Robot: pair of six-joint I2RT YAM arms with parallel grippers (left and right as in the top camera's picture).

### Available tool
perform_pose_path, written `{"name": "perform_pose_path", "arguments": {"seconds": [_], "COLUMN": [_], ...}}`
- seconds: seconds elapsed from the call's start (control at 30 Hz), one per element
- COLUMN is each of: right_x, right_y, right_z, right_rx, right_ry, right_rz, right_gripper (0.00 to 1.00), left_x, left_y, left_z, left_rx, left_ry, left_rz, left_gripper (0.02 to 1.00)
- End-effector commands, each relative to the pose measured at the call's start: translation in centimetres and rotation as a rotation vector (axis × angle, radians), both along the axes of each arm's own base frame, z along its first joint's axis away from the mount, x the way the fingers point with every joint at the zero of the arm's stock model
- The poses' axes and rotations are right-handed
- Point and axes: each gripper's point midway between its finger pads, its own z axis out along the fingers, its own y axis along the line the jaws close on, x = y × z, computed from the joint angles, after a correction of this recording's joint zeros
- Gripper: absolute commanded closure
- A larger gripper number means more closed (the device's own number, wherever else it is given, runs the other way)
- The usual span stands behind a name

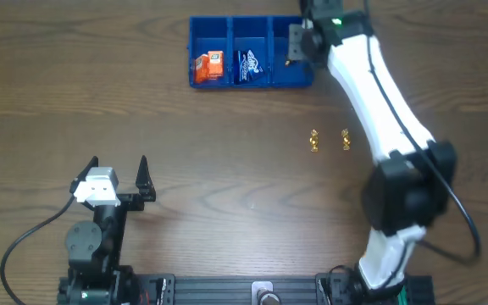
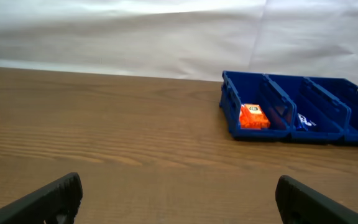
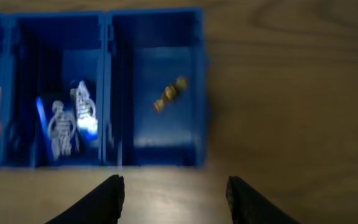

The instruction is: Sort Candies Into Trays

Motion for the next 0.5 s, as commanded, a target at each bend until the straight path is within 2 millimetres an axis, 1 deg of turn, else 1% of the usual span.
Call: {"name": "perform_pose_path", "arguments": {"seconds": [0.03,0.07,0.13,0.17,0.23,0.27,0.37,0.5], "right_x": [-6.2,-7.7,-9.8,-11.0,-12.6,-13.1,-14.0,-14.3], "right_y": [-2.5,-3.0,-3.5,-3.5,-3.5,-3.4,-3.0,-2.8], "right_z": [0.7,-0.9,-4.1,-6.2,-9.6,-10.9,-13.7,-16.0], "right_rx": [-0.031,-0.037,-0.042,-0.037,-0.02,-0.016,0.013,0.014], "right_ry": [0.006,0.04,0.108,0.155,0.21,0.224,0.256,0.305], "right_rz": [-0.008,-0.014,-0.016,-0.011,-0.014,-0.013,0.003,0.007], "right_gripper": [0.435,0.437,0.437,0.437,0.437,0.437,0.437,0.437], "left_x": [-0.1,-0.1,-0.1,-0.1,-0.1,-0.1,-0.1,-0.1], "left_y": [0.1,0.1,0.1,0.1,0.1,0.1,0.1,0.1], "left_z": [-1.6,-1.6,-1.6,-1.6,-1.6,-1.6,-1.6,-1.6], "left_rx": [0.018,0.018,0.018,0.018,0.018,0.018,0.018,0.018], "left_ry": [0.05,0.05,0.05,0.05,0.05,0.05,0.05,0.05], "left_rz": [0.004,0.004,0.004,0.004,0.004,0.004,0.004,0.004], "left_gripper": [0.02,0.02,0.02,0.023,0.02,0.02,0.02,0.02]}}
